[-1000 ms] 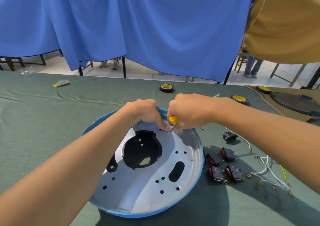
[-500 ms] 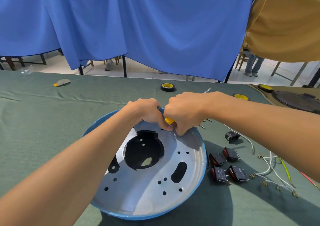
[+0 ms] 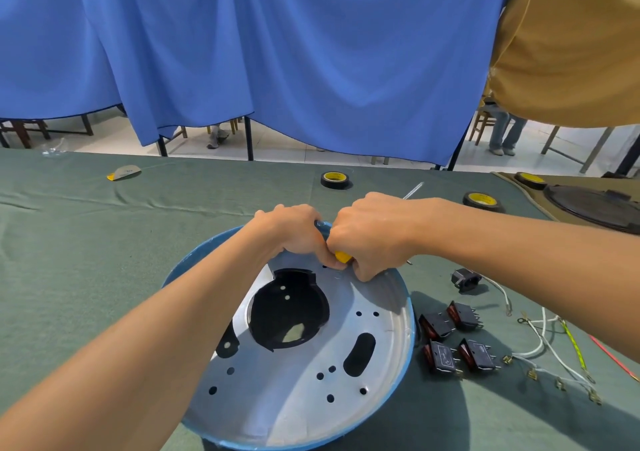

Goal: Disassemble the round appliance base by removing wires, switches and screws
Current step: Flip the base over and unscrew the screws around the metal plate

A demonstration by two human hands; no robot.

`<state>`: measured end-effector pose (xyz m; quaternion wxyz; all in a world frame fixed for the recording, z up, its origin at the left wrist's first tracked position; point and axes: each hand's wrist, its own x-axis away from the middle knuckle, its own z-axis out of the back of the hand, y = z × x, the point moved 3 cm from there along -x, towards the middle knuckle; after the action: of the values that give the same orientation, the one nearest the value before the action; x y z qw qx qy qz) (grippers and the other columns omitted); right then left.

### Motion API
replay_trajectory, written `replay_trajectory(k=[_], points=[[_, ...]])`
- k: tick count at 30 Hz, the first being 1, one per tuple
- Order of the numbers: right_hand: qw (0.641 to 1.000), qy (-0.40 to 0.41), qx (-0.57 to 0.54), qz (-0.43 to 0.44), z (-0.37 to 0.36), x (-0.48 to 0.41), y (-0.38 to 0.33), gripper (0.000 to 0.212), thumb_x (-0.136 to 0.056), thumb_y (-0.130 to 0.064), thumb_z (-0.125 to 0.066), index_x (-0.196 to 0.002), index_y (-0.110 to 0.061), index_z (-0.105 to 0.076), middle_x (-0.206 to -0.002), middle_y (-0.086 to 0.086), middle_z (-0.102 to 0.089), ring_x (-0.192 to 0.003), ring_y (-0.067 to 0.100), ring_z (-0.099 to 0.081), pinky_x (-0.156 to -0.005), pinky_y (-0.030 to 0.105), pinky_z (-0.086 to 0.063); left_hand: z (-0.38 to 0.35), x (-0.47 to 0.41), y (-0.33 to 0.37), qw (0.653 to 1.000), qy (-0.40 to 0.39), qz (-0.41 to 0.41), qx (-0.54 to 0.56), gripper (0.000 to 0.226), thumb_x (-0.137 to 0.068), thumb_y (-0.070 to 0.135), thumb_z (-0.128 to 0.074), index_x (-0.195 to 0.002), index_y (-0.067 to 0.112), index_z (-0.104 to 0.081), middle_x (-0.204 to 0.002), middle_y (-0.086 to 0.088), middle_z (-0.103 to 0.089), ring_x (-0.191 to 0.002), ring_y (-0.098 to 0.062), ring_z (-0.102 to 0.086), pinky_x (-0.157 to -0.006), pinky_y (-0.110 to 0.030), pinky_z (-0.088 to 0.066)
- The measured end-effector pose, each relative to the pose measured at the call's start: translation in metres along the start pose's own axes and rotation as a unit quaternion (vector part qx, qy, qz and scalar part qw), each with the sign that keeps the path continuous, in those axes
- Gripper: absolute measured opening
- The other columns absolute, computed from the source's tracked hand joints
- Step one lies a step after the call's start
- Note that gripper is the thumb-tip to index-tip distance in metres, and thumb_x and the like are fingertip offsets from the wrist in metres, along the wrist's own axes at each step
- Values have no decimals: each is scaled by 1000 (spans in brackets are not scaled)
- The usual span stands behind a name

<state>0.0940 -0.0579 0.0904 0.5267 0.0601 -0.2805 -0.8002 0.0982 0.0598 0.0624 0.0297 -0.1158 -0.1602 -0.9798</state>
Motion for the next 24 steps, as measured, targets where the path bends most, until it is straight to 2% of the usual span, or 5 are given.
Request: replay_trajectory(k=[4,9,12,18,24], points=[[1000,11,-18,3,-5,3,2,11,-71,-26,-62,-79,-22,-57,-77,1,-57,-57,21,-49,-46,26,-26,-1,-1,-2,1000,10,4,-7,53,-58,66,-77,-86,26,-54,-100,-1,-58,-103,-26,-49,-99,-48,-40],[996,31,-81,-2,-9,8,3,14,-73,-22,-60,-71,-25,-47,-75,3,-57,-65,26,-55,-47,27,-31,-2,0,-2,1000,14,3,-2,49,-59,63,-77,-75,26,-49,-86,1,-55,-89,-24,-47,-88,-43,-40],[990,31,-139,-25,-11,9,3,17,-74,-21,-62,-74,-27,-47,-72,-2,-54,-67,20,-51,-49,28,-35,-2,2,-1,1000,14,2,6,49,-59,61,-78,-76,24,-50,-88,0,-56,-89,-25,-48,-81,-41,-37],[975,36,-212,-47,-12,14,5,22,-78,-22,-67,-89,-27,-48,-70,-12,-47,-63,5,-43,-49,29,-28,-2,4,0,1000,5,0,20,51,-57,62,-78,-80,23,-54,-99,-3,-60,-102,-28,-52,-91,-45,-40],[960,38,-273,-55,-11,16,7,16,-82,-18,-64,-87,-30,-55,-75,-13,-50,-72,10,-47,-54,32,-37,-2,2,-1,1000,6,3,27,54,-58,59,-77,-90,20,-58,-100,-3,-61,-99,-26,-53,-91,-44,-40]])
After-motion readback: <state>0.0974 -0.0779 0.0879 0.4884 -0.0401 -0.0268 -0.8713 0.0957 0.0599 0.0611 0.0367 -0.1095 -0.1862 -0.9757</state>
